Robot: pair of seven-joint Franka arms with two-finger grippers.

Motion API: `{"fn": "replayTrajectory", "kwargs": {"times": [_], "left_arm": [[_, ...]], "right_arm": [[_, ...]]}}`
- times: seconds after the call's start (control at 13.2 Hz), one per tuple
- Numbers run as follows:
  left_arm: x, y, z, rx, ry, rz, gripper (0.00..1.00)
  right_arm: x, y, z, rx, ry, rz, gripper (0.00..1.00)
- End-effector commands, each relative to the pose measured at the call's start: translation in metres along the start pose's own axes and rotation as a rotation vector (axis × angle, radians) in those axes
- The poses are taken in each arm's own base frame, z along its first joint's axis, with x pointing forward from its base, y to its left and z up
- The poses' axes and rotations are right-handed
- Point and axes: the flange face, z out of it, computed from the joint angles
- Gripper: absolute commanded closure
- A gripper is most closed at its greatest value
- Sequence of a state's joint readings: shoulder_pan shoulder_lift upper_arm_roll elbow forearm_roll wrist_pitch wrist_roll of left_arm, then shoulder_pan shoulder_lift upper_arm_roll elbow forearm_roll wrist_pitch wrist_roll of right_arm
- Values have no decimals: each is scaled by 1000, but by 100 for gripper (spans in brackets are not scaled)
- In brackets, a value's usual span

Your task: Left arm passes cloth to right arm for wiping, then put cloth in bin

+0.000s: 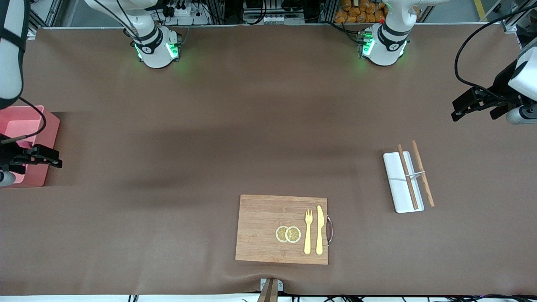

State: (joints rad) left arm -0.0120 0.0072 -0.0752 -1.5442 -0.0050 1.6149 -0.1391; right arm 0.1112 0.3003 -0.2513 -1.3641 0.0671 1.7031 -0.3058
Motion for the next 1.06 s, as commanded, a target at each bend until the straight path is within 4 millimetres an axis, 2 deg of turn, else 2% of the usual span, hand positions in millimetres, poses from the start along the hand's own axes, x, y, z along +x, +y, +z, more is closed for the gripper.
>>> {"fn": "replayTrajectory", "kwargs": {"times": [0.0,0.08,0.23,0.46,0.53,0.84,0.99], "left_arm": [[1,-3,-3,17,14,10,0],[0,-3,-4,17,16,10,0],[0,-4,-4,17,16,8,0],[1,-4,-3,18,14,8,0],[1,-4,-3,18,14,8,0],[1,-4,-3,18,14,8,0],[1,-4,-3,19,13,10,0]], "right_arm": [[-41,-4,-65,-5,50,16,0],[-53,-3,-80,-8,50,18,0],[-70,2,-88,16,8,26,0],[-73,-26,-109,-9,32,71,0],[-69,-32,-107,-17,33,74,0],[-66,-32,-82,-14,23,71,0],[-69,-36,-85,-13,34,66,0]]}}
